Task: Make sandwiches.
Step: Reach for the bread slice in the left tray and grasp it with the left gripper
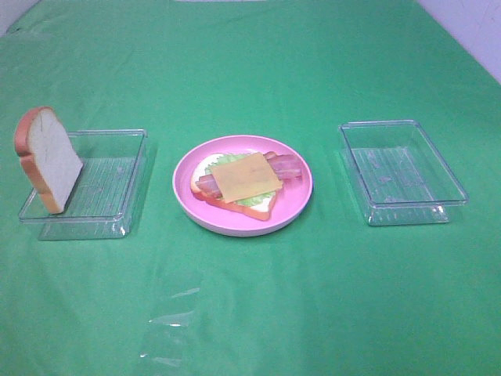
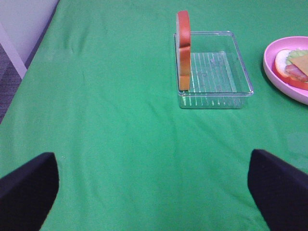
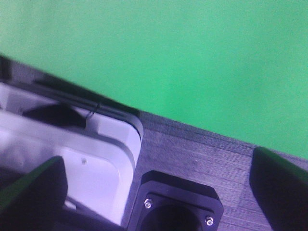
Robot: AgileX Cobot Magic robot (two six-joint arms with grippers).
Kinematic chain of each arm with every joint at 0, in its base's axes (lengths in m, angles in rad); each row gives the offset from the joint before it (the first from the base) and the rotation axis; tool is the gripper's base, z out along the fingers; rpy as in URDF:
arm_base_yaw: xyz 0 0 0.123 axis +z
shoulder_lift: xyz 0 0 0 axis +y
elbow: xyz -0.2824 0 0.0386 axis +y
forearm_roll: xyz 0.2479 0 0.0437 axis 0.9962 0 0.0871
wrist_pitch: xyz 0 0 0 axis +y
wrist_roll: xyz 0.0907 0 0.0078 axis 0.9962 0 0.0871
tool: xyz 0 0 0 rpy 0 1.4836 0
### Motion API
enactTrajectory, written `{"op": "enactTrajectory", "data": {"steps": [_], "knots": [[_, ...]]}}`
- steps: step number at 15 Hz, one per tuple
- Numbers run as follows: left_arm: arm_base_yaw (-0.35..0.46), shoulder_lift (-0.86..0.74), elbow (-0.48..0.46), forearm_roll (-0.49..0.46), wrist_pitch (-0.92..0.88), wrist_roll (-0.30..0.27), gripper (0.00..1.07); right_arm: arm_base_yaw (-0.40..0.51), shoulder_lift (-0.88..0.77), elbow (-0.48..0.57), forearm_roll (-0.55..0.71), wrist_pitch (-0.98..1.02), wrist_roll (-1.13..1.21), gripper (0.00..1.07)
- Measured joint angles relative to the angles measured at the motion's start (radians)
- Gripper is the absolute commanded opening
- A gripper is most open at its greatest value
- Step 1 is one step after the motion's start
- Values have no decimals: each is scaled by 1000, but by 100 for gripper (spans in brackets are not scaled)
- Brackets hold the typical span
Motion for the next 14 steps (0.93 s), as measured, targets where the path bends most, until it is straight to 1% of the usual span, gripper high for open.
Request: {"op": "enactTrajectory", "data": {"steps": [2, 4, 5, 6, 7, 10, 11, 12, 14], "knots": [[0, 0, 0, 0, 0, 0, 100, -163, -122, 50, 0, -30, -35, 99], [0, 0, 0, 0, 0, 0, 100, -266, -254, 90, 0, -69, -75, 98], [0, 0, 0, 0, 0, 0, 100, -294, -436, 139, 0, -112, -86, 98], [0, 0, 0, 0, 0, 0, 100, -295, -512, 168, 0, -140, -86, 98], [0, 0, 0, 0, 0, 0, 100, -296, -545, 182, 0, -145, -87, 98], [0, 0, 0, 0, 0, 0, 100, -297, -730, 196, -5, -150, -114, 98], [0, 0, 0, 0, 0, 0, 100, -297, -750, 197, -5, -149, -114, 98], [0, 0, 0, 0, 0, 0, 100, -297, -835, 217, -5, -125, -114, 98], [0, 0, 0, 0, 0, 0, 100, -297, -877, 219, 0, -117, -114, 98]]}}
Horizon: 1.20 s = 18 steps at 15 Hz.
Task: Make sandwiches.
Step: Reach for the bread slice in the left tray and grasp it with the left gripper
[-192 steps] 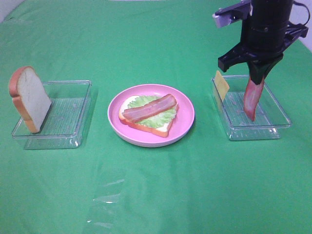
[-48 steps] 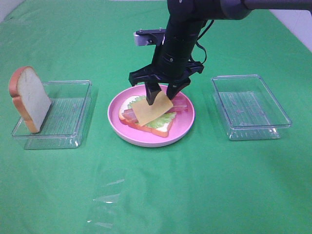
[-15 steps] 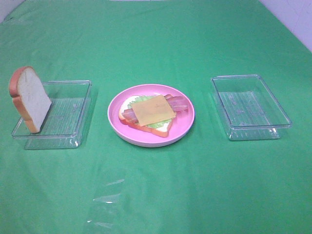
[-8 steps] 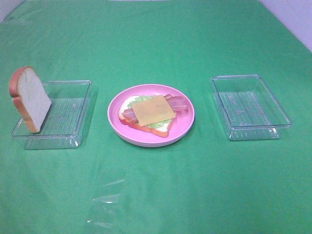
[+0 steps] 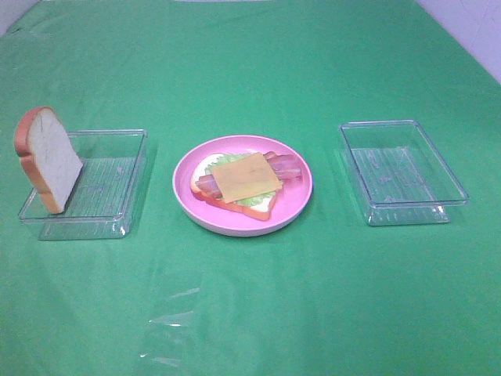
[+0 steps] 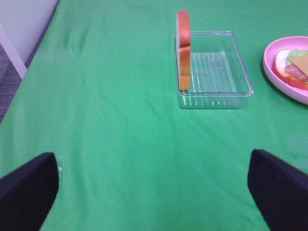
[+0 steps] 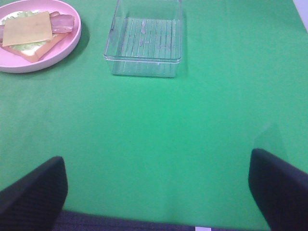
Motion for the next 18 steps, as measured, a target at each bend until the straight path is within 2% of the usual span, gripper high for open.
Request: {"op": "enactTrajectory", "data": {"steps": [18], "knots": [[0, 0, 0, 0, 0, 0, 100, 0, 0, 0, 11, 2, 1, 98]]}}
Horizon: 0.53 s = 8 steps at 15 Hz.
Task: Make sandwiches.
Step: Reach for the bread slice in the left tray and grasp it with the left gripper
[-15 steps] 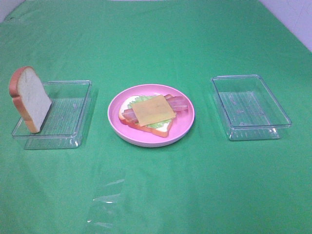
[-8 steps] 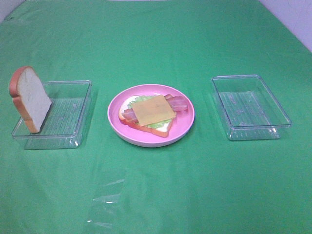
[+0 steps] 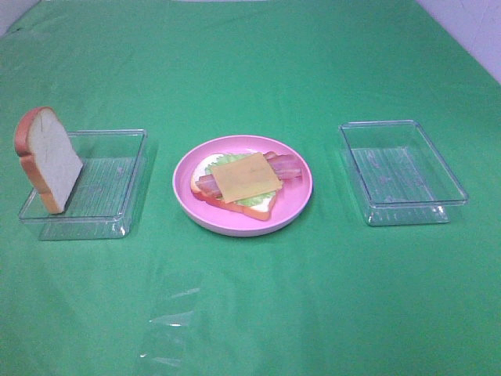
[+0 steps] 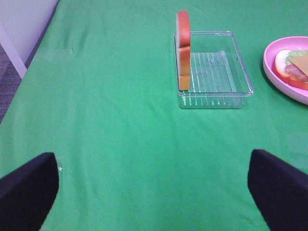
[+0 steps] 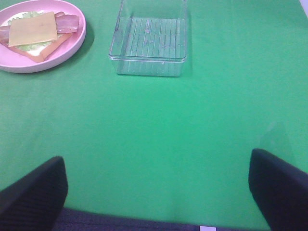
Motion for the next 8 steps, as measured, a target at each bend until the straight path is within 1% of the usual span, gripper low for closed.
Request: {"op": "enactTrajectory", "data": {"steps": [8], "knots": [[0, 0, 0, 0, 0, 0, 100, 0, 0, 0, 1, 0, 0, 98]]}}
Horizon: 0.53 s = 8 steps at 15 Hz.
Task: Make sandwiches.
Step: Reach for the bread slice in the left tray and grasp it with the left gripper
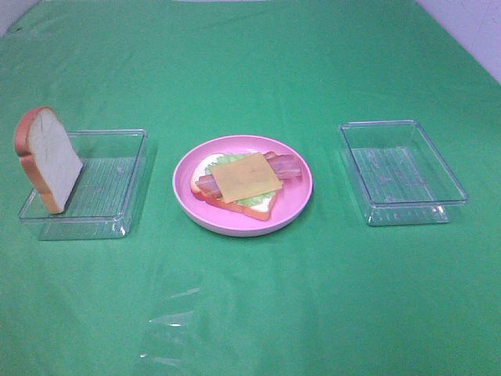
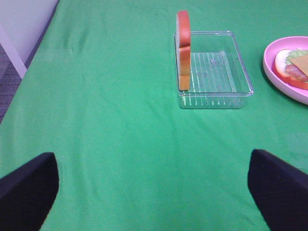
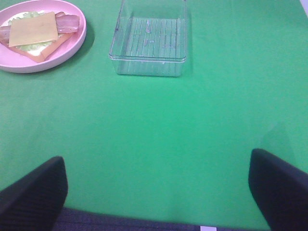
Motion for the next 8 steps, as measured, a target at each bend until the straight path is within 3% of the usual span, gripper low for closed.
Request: {"op": "enactTrajectory", "data": {"steps": [8], "knots": [[0, 0, 0, 0, 0, 0, 100, 0, 0, 0, 1, 0, 0, 98]]}}
